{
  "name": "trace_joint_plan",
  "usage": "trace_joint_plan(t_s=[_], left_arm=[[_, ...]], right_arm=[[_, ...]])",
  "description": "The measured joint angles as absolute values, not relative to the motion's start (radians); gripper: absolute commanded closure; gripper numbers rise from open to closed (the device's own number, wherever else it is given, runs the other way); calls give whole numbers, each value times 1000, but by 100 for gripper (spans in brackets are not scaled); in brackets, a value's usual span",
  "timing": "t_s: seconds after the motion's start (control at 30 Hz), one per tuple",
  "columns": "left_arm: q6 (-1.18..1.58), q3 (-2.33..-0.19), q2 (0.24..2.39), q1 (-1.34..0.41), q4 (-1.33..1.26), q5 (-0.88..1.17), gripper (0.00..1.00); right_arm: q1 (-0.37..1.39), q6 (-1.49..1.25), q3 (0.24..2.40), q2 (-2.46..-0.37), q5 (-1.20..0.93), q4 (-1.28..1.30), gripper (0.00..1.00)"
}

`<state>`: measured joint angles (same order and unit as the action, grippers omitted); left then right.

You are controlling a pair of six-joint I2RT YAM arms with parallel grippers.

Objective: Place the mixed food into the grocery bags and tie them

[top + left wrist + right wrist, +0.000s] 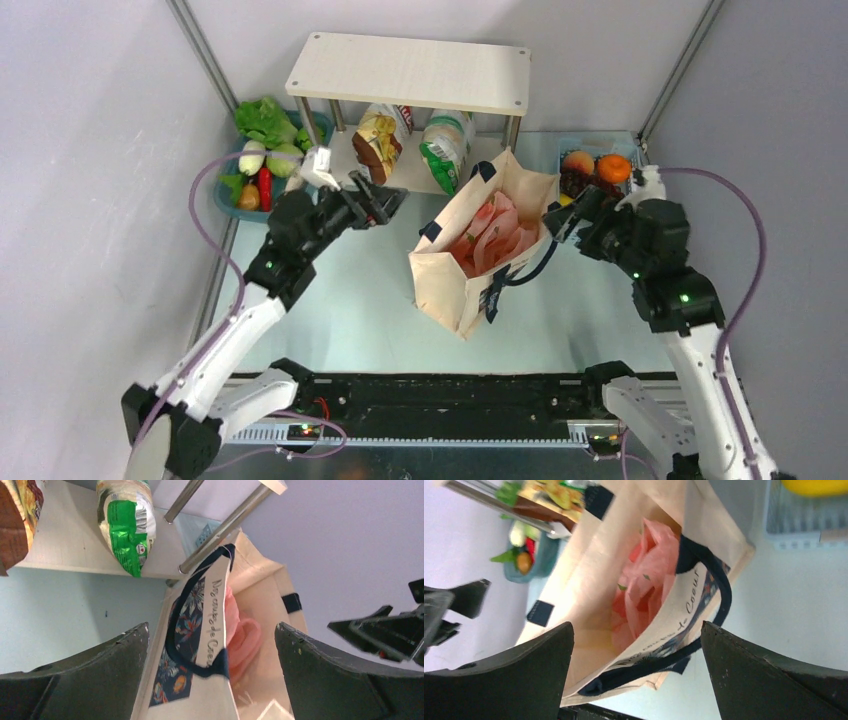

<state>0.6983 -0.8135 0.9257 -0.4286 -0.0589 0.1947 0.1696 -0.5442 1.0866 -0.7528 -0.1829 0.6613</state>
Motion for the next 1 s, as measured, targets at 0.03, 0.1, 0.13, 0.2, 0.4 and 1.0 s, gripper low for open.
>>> trace_joint_plan(t_s=[0.03, 0.1, 0.13, 0.2, 0.4, 1.0], left_arm=[[677, -857, 960, -442, -39, 177, 0], [639, -938, 1050, -476, -3, 148, 0], [622, -968, 1092, -493, 13, 140, 0], [595, -1013, 1166, -524, 43, 132, 1], [529, -1131, 1364, -594, 117, 126, 14], [321, -1232, 1422, -741, 218, 102, 100]], right_arm=[[212, -564, 1087, -776, -132, 678, 0], [285, -606, 1087, -815, -52, 701, 0], [321, -626, 1087, -836, -17, 707, 0], [395, -672, 1087, -883, 63, 723, 0], [479, -814, 1052, -927, 222, 765, 33], [529, -783, 998, -823, 117, 738, 100]])
